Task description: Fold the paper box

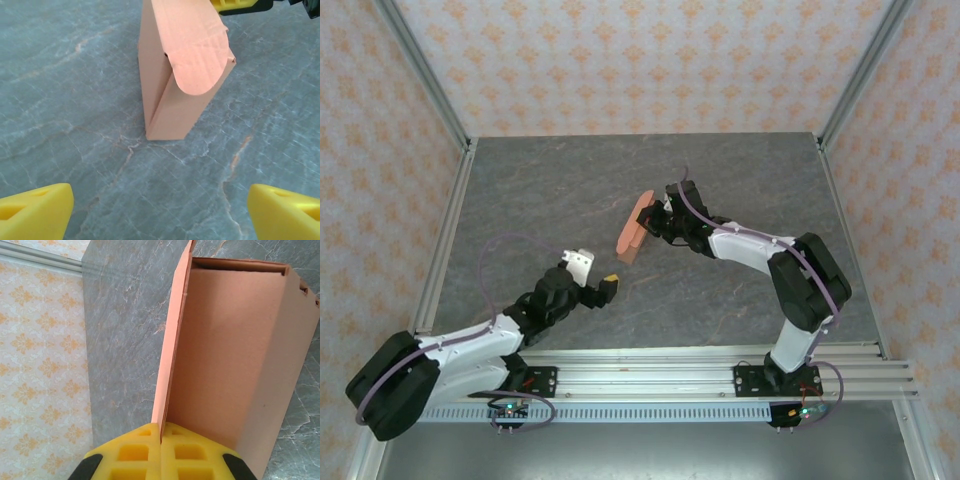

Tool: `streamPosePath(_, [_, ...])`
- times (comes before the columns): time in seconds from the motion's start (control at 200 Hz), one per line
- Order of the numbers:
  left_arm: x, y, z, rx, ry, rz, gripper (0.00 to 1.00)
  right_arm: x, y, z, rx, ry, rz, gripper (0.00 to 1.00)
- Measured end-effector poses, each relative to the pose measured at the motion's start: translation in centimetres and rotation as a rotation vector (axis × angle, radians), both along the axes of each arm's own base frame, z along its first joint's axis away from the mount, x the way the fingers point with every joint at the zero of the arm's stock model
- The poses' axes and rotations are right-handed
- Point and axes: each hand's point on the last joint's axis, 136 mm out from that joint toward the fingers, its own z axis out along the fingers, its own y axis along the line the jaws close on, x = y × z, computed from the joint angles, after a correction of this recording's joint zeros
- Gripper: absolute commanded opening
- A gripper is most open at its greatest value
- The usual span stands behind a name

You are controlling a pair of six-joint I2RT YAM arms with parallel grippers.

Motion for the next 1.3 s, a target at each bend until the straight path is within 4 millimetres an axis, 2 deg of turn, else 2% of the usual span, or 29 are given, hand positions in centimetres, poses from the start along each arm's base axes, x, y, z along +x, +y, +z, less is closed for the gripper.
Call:
streamPosePath(0.445, [4.2, -3.6, -0.3, 0.091, -0.094, -0.043, 0.9, 0.0, 0.0, 0.1, -0.011, -0.002, 0.007, 0.03])
streamPosePath(0.581, [5.3, -4.9, 0.3, 0.086, -0.126, -0.055, 0.9, 0.0, 0.1, 0.1, -0.014, -0.001, 0.009, 0.03])
streamPosePath(0.781, [6.6, -5.9, -0.5, 0.097, -0.153, -0.061, 0.82, 0.1, 0.1, 0.1, -0.015, 0.001, 0.009, 0.03])
streamPosePath(0.881, [6.8, -5.9, -1.2, 0.112, -0.157, -0.059, 0.72, 0.1, 0.1, 0.1, -0.016, 0.001, 0.009, 0.03])
streamPosePath(0.991, [7.0, -6.0, -0.9, 0.107, -0.171, -0.058, 0.62, 0.1, 0.1, 0.1, -0.016, 0.001, 0.009, 0.03])
streamPosePath(1.176, [7.4, -6.2, -0.2, 0.091, -0.198, -0.051, 0.63, 0.1, 0.1, 0.1, -0.016, 0.001, 0.009, 0.03])
streamPosePath(1.296, [7.6, -6.3, -0.1, 0.091, -0.201, -0.047, 0.58, 0.1, 0.1, 0.0, -0.016, 0.001, 0.008, 0.03])
